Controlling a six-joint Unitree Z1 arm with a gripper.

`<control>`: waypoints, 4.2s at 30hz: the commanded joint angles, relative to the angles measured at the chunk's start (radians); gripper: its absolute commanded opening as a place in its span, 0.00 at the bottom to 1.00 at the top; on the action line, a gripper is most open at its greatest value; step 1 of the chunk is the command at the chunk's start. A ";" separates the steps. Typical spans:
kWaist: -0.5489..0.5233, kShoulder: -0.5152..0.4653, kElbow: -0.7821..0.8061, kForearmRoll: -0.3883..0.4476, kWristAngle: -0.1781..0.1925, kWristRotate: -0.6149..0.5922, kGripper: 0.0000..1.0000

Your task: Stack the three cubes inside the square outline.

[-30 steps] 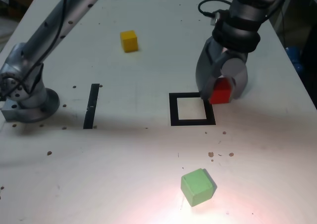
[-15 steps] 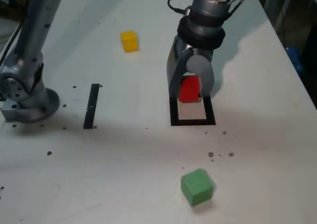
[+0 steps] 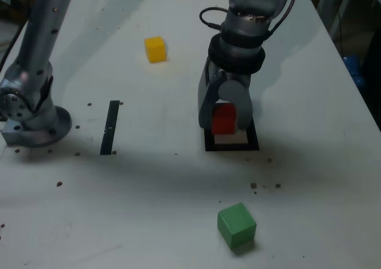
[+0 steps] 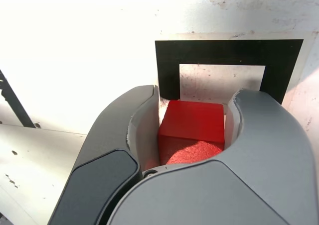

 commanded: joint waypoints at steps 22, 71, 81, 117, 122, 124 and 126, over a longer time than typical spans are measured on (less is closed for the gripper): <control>-0.001 0.039 0.006 -0.051 0.018 0.011 0.98; 0.696 -0.178 0.232 -0.011 0.242 0.419 0.97; 0.778 -0.067 0.220 -0.082 0.255 0.461 0.88; 0.734 -0.062 0.168 -0.071 0.235 0.461 0.34; 0.644 -0.095 0.110 0.014 0.229 0.428 0.34; 0.598 -0.109 0.080 0.054 0.224 0.406 0.34; 0.547 -0.120 0.048 0.091 0.216 0.383 0.34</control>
